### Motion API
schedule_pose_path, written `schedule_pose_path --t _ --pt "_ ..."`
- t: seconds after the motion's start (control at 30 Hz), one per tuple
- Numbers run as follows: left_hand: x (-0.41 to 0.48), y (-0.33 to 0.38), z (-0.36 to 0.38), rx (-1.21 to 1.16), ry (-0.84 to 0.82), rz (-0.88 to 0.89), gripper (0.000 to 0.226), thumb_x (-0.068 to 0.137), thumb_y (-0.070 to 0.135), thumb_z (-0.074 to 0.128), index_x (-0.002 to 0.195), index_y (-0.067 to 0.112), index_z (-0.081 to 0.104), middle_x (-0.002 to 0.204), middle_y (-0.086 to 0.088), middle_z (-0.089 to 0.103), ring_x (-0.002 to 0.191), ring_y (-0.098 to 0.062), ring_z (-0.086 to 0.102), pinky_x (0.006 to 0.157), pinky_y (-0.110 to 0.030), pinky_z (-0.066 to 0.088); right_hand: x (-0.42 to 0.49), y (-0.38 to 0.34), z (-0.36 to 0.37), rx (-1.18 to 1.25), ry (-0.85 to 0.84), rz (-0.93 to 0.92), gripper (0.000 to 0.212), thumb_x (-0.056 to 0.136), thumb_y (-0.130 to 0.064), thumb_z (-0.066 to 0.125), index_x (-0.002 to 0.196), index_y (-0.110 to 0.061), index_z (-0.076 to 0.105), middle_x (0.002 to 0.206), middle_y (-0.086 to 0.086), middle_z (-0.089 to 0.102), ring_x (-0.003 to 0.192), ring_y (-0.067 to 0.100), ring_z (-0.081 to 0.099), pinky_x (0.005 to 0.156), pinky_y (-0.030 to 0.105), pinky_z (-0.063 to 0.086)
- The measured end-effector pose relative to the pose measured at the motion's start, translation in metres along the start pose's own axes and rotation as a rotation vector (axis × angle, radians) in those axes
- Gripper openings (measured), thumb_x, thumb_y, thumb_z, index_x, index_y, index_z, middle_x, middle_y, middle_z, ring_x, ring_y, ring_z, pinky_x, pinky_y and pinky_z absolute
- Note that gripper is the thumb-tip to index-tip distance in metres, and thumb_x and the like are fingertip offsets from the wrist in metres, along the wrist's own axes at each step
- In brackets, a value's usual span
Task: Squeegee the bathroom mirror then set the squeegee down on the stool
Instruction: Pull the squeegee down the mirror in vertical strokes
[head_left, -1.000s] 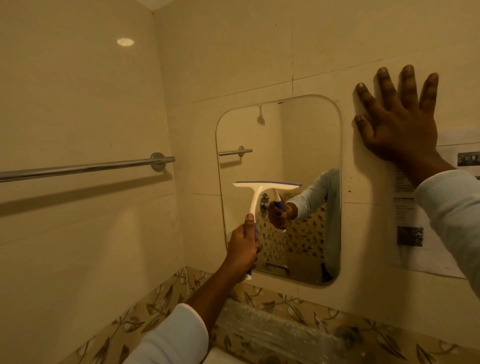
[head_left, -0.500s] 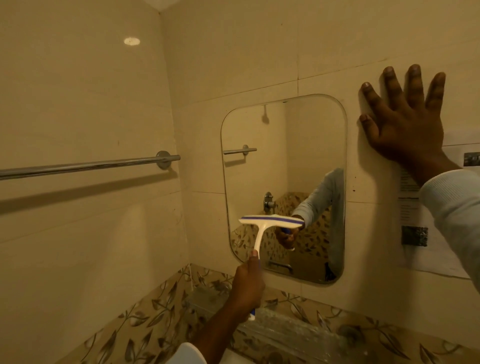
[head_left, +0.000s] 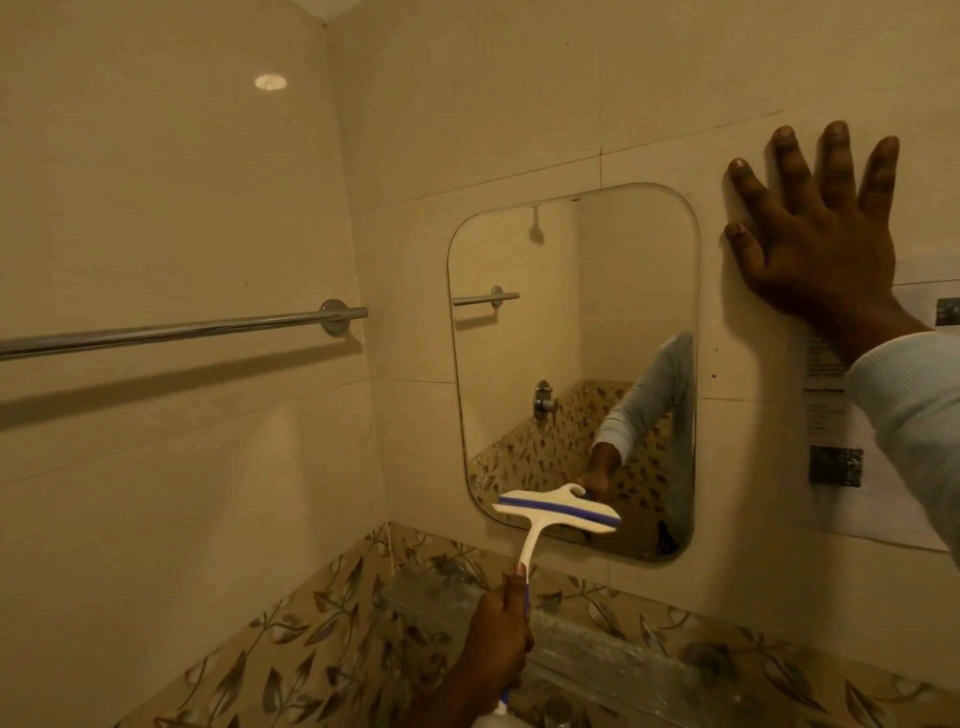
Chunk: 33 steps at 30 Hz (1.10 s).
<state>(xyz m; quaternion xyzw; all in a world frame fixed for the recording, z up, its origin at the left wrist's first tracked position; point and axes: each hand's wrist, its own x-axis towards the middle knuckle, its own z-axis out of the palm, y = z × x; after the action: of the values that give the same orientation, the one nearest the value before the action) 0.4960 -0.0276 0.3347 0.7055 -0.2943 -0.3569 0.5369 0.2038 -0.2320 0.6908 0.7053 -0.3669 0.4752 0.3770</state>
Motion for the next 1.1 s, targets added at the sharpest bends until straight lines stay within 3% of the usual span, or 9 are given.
schedule_pose_path --t 0.3,0.5,0.63,0.77,1.1 --pt "-0.014 0.008 -0.003 -0.039 -0.011 -0.078 0.059 0.096 0.069 0.041 0.082 0.013 0.055 0.047 0.002 0.044 0.035 -0.014 0.031 0.042 -0.019 0.027 0.001 -0.001 0.0 -0.006 0.0 0.003 0.072 0.107 -0.064 0.018 0.172 -0.034 0.009 0.18 0.008 0.003 0.164 0.044 -0.003 0.125 0.075 0.001" --pt "-0.04 0.118 -0.004 -0.197 -0.109 0.208 0.059 0.096 0.07 0.041 0.092 0.014 0.058 0.057 0.003 0.049 0.042 -0.011 0.037 0.042 -0.021 0.03 0.002 0.0 0.001 -0.036 -0.005 -0.003 0.072 0.107 -0.064 0.018 0.172 -0.033 0.009 0.18 0.007 0.002 0.164 0.043 -0.003 0.126 0.071 -0.003" --pt "-0.057 0.223 0.0 -0.231 -0.088 0.443 0.058 0.094 0.074 0.039 0.082 0.021 0.056 0.056 0.005 0.048 0.04 -0.011 0.037 0.041 -0.022 0.03 0.002 0.002 0.002 -0.053 0.009 -0.004 0.072 0.107 -0.063 0.019 0.172 -0.033 0.01 0.18 0.007 0.004 0.164 0.042 -0.002 0.127 0.07 -0.003" --pt "-0.061 0.296 0.008 -0.306 -0.072 0.565 0.059 0.093 0.076 0.039 0.082 0.019 0.05 0.053 0.004 0.043 0.04 -0.012 0.031 0.042 -0.022 0.025 0.003 0.003 0.004 -0.072 0.02 -0.004 0.071 0.108 -0.062 0.02 0.172 -0.032 0.01 0.18 0.008 0.004 0.164 0.041 -0.002 0.127 0.07 -0.001" --pt "-0.042 0.322 0.039 -0.251 -0.025 0.68 0.062 0.092 0.078 0.035 0.077 0.02 0.051 0.056 0.002 0.046 0.039 -0.011 0.037 0.041 -0.023 0.031 0.004 0.006 0.009 -0.112 0.036 -0.014 0.072 0.108 -0.062 0.02 0.172 -0.032 0.007 0.18 0.007 0.0 0.165 0.041 -0.004 0.128 0.068 -0.002"
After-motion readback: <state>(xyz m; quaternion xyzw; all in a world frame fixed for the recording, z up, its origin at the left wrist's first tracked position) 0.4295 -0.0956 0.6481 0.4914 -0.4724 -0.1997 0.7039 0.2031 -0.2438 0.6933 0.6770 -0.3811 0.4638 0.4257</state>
